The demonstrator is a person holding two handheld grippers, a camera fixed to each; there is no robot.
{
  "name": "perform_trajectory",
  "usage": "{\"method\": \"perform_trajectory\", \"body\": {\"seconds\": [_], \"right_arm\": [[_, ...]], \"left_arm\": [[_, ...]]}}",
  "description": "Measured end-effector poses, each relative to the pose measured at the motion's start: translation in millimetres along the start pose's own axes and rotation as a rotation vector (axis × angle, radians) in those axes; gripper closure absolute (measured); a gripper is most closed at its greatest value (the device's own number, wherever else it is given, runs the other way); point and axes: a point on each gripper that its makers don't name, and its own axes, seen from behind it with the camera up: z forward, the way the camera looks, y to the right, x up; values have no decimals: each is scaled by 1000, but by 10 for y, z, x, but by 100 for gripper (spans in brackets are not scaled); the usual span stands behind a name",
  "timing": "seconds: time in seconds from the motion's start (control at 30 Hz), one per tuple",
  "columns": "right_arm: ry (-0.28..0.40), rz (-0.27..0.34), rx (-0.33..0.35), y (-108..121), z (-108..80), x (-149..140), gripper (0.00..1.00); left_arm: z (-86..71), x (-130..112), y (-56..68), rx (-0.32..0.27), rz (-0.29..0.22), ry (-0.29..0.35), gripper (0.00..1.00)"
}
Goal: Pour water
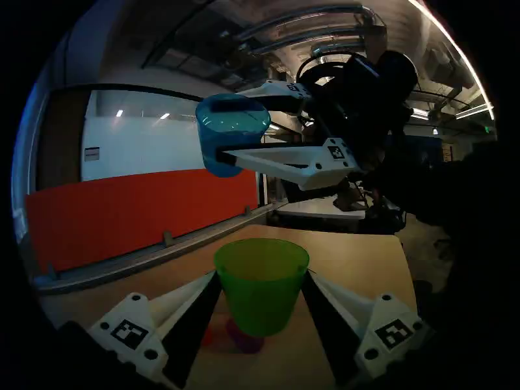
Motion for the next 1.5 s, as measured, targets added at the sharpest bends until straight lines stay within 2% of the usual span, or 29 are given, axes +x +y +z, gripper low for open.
{"method": "perform_trajectory", "body": {"seconds": [0.27,0.97,1.5], "right_arm": [[-8,-71,-9,59,27,11,9],[-18,-212,-28,190,56,22,9],[-22,-298,-28,234,64,66,9]], "left_arm": [[6,10,-2,0,-1,4,15],[20,15,32,-2,4,5,16],[25,10,12,3,2,6,16]]}}
